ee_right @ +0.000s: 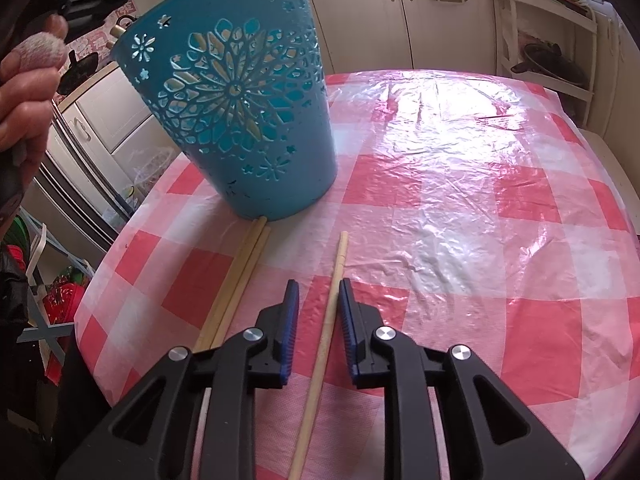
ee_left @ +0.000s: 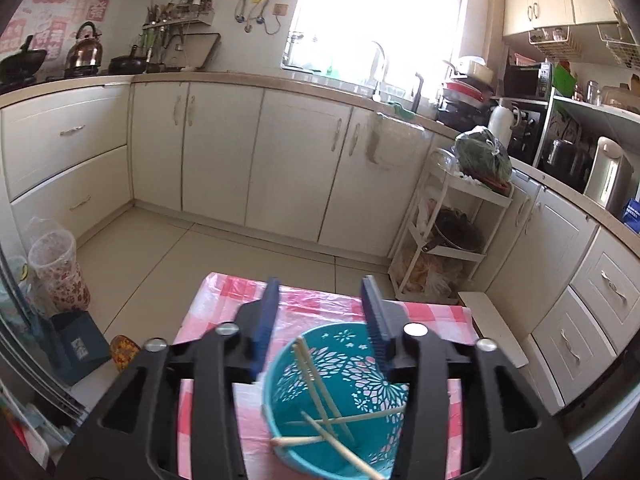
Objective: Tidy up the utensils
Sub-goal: 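Close the right gripper on a loose chopstick on the table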
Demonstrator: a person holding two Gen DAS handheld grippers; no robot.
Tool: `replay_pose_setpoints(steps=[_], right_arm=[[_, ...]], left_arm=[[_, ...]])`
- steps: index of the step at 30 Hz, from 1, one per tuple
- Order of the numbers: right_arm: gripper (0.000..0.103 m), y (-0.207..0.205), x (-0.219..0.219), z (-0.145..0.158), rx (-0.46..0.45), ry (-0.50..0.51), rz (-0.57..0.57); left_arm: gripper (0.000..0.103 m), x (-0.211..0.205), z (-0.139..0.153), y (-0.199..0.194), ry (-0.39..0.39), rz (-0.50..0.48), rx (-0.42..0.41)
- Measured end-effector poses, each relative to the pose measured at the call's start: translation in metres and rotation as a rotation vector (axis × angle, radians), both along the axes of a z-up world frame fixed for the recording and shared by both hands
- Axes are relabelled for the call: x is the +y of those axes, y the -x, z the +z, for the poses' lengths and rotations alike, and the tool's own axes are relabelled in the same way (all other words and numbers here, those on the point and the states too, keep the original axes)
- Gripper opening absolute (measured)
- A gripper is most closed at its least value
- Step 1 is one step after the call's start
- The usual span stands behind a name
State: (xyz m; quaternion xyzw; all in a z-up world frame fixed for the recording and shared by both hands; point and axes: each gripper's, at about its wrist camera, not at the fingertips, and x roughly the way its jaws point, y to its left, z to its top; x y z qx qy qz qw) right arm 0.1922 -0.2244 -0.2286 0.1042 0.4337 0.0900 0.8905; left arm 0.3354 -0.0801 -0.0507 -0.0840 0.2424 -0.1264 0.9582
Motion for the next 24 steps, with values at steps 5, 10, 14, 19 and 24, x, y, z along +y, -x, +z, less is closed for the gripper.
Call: replay_pose_setpoints(steps=[5,10,14,19,24], right_arm=[[0.021,0.000,0.001,0.001,0.001,0.005,-0.007],[0.011,0.001,0.018,0.003,-0.007,0.148,-0.010],[0.008,0.002,0.014,0.004,0.019,0.147,-0.026],[0.008,0.008,0.019,0.004,0.014,0.229,0.000],[0.007,0.009,0.004,0.004,0.025,0.116,-0.024]], left_arm=[[0.081,0.042,0.006,0.044,-0.035,0.106,-0.062],[0.090,0.075,-0.019,0.070,-0.086,0.190,-0.002],[0.090,0.086,-0.048,0.076,-0.129,0.207,0.082],[0.090,0.082,-0.069,0.083,-0.156,0.177,0.137],[0.090,0.071,-0.074,0.087,-0.181,0.135,0.147]])
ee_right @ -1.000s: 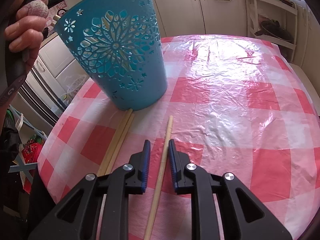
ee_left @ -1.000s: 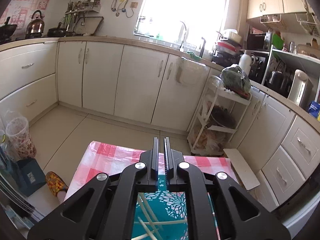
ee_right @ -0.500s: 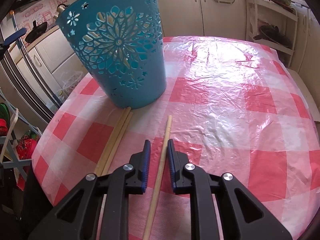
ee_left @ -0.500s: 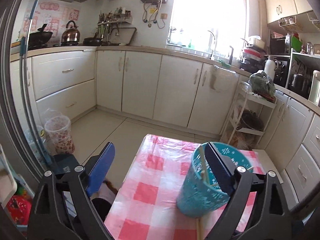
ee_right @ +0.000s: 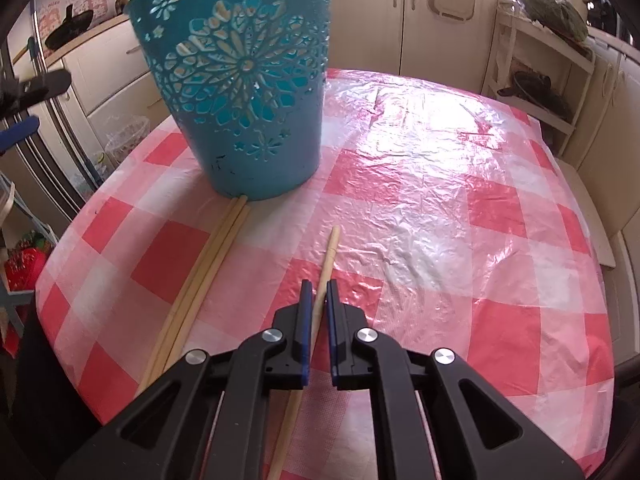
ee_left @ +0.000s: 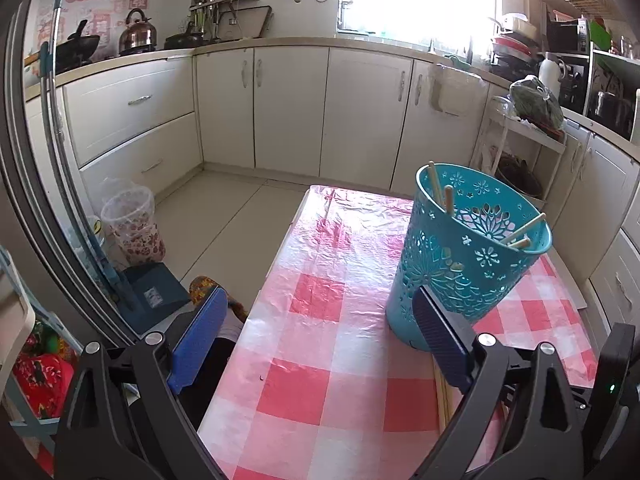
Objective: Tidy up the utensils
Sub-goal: 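Close the right gripper on a loose chopstick on the table, then lift the chopstick into the teal basket and open the right gripper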
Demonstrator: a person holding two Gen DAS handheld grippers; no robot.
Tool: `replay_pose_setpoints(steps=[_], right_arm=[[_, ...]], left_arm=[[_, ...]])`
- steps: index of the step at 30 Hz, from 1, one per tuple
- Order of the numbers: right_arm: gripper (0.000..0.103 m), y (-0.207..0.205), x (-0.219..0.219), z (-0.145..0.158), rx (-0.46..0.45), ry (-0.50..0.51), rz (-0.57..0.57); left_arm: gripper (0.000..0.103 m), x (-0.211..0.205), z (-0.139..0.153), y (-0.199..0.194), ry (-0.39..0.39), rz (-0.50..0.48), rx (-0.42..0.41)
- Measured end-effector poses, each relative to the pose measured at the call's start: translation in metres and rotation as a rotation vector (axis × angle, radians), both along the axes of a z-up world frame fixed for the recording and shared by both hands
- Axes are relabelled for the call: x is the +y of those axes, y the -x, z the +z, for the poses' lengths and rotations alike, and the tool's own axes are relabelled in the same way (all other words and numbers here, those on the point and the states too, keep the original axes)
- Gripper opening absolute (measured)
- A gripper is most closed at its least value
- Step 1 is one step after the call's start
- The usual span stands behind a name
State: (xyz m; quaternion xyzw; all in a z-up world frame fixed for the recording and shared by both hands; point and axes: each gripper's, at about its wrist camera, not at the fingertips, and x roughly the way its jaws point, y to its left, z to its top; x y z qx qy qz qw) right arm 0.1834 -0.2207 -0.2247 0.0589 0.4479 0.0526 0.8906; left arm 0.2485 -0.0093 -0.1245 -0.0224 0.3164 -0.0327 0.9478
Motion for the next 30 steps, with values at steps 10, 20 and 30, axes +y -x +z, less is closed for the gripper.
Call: replay_pose_setpoints(steps=[10,20,30], right_arm=[[0.006,0.020,-0.036,0.040,-0.128,-0.352,0.025],[0.014,0.012,-0.021,0.076,-0.150,-0.257,0.067],[0.022,-0.011,0.014,0.001,0.004,0.104,0.037]], left_arm=[[0.090,-0.014,-0.006,0.004,-0.010,-0.033,0.032],[0.090,-0.002,-0.015,0.005,0.011,-0.011,0.068],[0.091,0.008,-0.027,0.003,0.028,0.006,0.105]])
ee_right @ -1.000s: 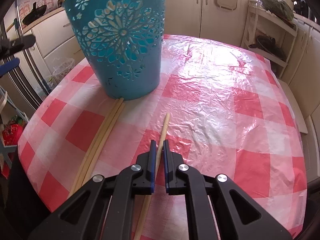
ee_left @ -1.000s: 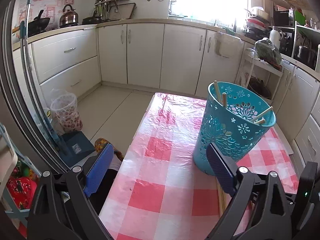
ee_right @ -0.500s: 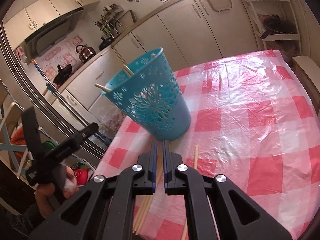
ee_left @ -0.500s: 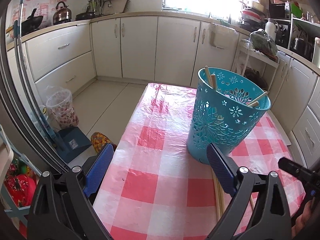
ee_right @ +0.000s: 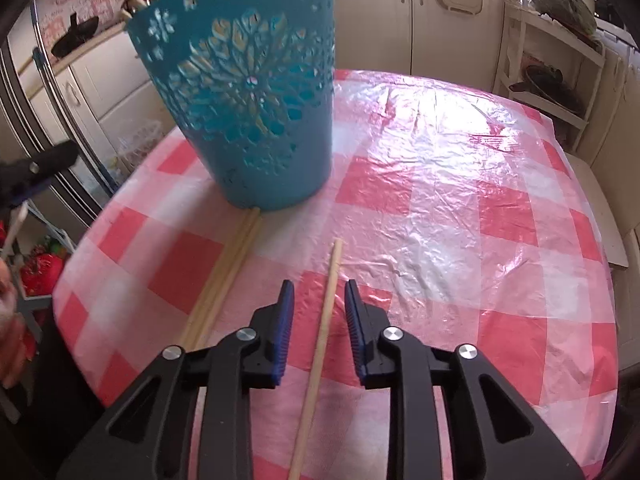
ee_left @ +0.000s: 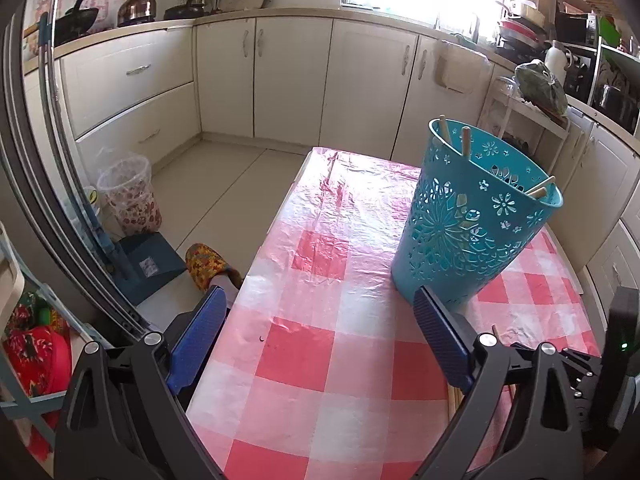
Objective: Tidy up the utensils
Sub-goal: 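Lift the chopstick into the teal basket and open the right gripper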
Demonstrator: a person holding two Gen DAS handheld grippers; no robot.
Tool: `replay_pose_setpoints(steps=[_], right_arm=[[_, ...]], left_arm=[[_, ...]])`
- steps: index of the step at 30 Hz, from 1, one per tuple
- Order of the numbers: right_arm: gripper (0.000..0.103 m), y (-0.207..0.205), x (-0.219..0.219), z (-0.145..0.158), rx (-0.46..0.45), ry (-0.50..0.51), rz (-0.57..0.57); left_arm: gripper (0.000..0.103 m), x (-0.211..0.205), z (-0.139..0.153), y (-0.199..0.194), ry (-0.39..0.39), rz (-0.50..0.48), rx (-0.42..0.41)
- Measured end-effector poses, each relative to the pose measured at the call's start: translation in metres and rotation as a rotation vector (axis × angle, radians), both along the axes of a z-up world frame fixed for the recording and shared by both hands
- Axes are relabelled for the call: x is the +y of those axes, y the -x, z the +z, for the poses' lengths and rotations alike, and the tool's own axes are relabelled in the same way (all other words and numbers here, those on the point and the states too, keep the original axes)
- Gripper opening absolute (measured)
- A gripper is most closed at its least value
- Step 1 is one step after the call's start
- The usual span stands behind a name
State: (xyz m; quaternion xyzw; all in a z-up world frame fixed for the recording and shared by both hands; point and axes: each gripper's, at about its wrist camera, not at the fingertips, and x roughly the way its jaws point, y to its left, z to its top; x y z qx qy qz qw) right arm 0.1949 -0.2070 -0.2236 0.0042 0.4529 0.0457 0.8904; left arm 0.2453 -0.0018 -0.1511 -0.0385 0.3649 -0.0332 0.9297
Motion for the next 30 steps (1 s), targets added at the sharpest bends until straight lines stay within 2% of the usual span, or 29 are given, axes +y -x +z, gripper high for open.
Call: replay_pose_setpoints(steps=[1,3,5,7,10,14,17,21,25,27,30], right_arm=[[0.020,0.000,0.003,0.000,-0.005,0.031,0.006],[0.006,0.002,0.005,0.001,-0.002,0.048,0.016],[0.006,0.006,0.002,0.003,-0.004,0.027,0.015],[0.006,0.012,-0.008,0.010,-0.011,-0.058,-0.004],[0.006,0.022,-0.029,0.040,-0.069,-0.257,-0.009],[0.006,0.030,-0.047,0.102,-0.219,-0.448,0.012],[0.006,0.021,-0.047,0.150,-0.335,-0.515,0.039],[0.006,-0.009,-0.033,0.200,-0.454,-0.515,0.073],[0.006,-0.037,-0.019,0.231,-0.571,-0.459,0.037],[0.006,-0.052,-0.013,0.234,-0.620,-0.415,-0.005],[0.006,-0.073,0.002,0.221,-0.660,-0.308,-0.070]], left_arm=[[0.091,0.001,-0.001,0.000,0.001,0.002,0.002],[0.091,0.003,-0.003,-0.002,0.006,0.007,0.007],[0.091,0.005,-0.004,-0.003,0.013,0.010,0.014],[0.091,0.006,-0.005,-0.003,0.016,0.013,0.015],[0.091,0.009,-0.007,-0.004,0.022,0.019,0.022],[0.090,0.012,-0.011,-0.005,0.039,0.029,0.040],[0.090,0.011,-0.011,-0.004,0.044,0.029,0.042],[0.091,0.012,-0.008,-0.002,0.042,0.030,0.033],[0.091,0.021,-0.009,-0.004,0.059,0.052,0.039],[0.091,0.025,-0.011,-0.004,0.069,0.061,0.044],[0.091,0.028,-0.011,-0.004,0.073,0.065,0.047]])
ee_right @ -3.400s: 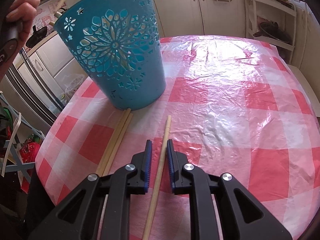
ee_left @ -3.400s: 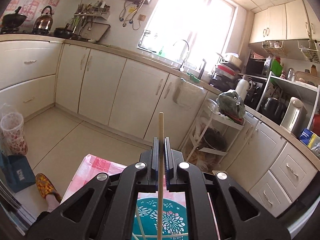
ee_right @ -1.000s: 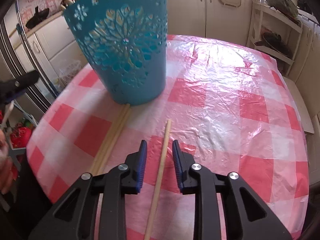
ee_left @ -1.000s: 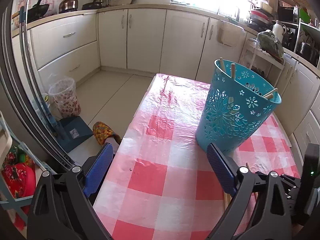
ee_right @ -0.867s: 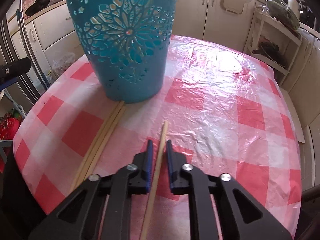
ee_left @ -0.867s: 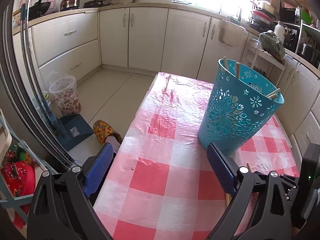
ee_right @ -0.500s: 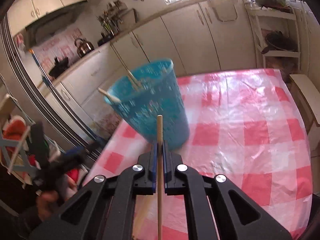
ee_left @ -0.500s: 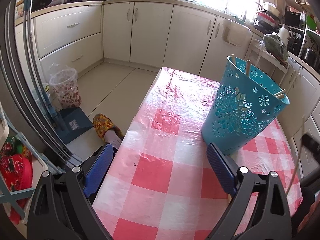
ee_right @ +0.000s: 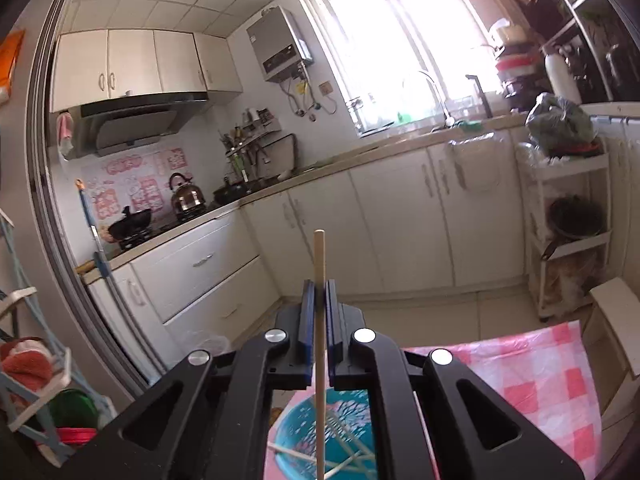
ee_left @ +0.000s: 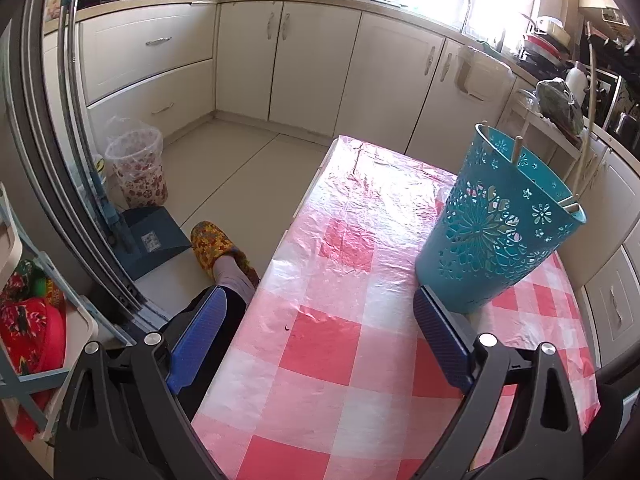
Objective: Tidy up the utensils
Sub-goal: 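Lift the chopstick into the teal basket and open the right gripper, then move both grippers back to the chopsticks beside the basket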
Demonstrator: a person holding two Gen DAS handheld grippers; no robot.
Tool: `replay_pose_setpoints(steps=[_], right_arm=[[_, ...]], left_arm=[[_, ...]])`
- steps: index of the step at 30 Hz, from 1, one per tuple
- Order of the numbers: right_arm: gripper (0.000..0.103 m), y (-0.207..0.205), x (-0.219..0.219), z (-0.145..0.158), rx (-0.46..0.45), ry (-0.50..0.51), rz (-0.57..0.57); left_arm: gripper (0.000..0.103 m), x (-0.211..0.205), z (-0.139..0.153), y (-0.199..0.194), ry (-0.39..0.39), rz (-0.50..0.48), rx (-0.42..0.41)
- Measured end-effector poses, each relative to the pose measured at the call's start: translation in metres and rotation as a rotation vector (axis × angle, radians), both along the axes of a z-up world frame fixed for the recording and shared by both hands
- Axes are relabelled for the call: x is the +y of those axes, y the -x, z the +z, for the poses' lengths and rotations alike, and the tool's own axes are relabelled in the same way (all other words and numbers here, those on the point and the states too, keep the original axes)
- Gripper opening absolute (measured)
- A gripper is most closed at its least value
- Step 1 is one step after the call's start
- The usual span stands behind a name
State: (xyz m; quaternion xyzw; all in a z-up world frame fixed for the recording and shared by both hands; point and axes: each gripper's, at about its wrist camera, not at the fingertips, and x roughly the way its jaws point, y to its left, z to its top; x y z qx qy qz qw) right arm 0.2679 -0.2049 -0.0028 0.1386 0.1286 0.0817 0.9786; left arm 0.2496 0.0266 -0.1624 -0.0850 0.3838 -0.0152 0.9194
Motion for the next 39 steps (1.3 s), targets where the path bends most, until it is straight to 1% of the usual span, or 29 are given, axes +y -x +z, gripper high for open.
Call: replay_pose_setpoints(steps=[2,4,7,10,12,13,18,20,22,24,27,30,33,37,39], right_arm=[[0.006,-0.007,0.006,-0.014,0.009,0.043,-0.047],[0.006,-0.015,0.012,-0.033,0.035,0.083,-0.072],[0.006,-0.014,0.011,-0.059,0.096,0.091,-0.073],[0.007,-0.007,0.009,-0.073,0.139,0.096,-0.059],[0.015,0.002,0.008,-0.073,0.145,0.107,-0.053],[0.021,0.004,0.008,-0.072,0.145,0.109,-0.051],[0.028,0.046,0.000,-0.048,0.095,0.091,-0.063],[0.034,0.068,-0.002,-0.041,0.074,0.087,-0.070],[0.040,0.093,-0.003,-0.039,0.058,0.095,-0.086],[0.042,0.119,-0.004,-0.044,0.068,0.095,-0.095],[0.043,0.144,0.000,-0.064,0.130,0.097,-0.100],[0.043,0.163,0.005,-0.098,0.235,0.108,-0.085],[0.043,0.171,0.006,-0.125,0.330,0.122,-0.071],[0.043,0.169,0.006,-0.139,0.389,0.106,-0.060],[0.043,0.168,0.010,-0.147,0.408,0.118,-0.046]], left_arm=[[0.091,0.001,0.001,0.001,-0.001,0.001,-0.005],[0.091,0.002,0.001,0.002,0.000,-0.002,-0.006],[0.091,0.002,0.001,0.003,0.001,-0.002,-0.003],[0.091,0.003,0.002,0.005,0.005,-0.002,-0.002],[0.091,0.003,0.004,0.008,0.006,-0.003,-0.006],[0.091,0.002,0.006,0.009,0.005,-0.005,-0.009],[0.091,-0.004,0.017,0.019,-0.007,-0.016,-0.031],[0.091,-0.008,0.022,0.024,-0.015,-0.025,-0.042],[0.091,-0.011,0.027,0.030,-0.025,-0.035,-0.052],[0.092,-0.014,0.032,0.036,-0.034,-0.043,-0.061],[0.093,-0.018,0.037,0.045,-0.047,-0.055,-0.073],[0.093,-0.022,0.041,0.051,-0.055,-0.065,-0.077],[0.093,-0.026,0.043,0.058,-0.062,-0.076,-0.080],[0.094,-0.029,0.044,0.065,-0.070,-0.085,-0.078],[0.094,-0.029,0.042,0.067,-0.070,-0.089,-0.073]])
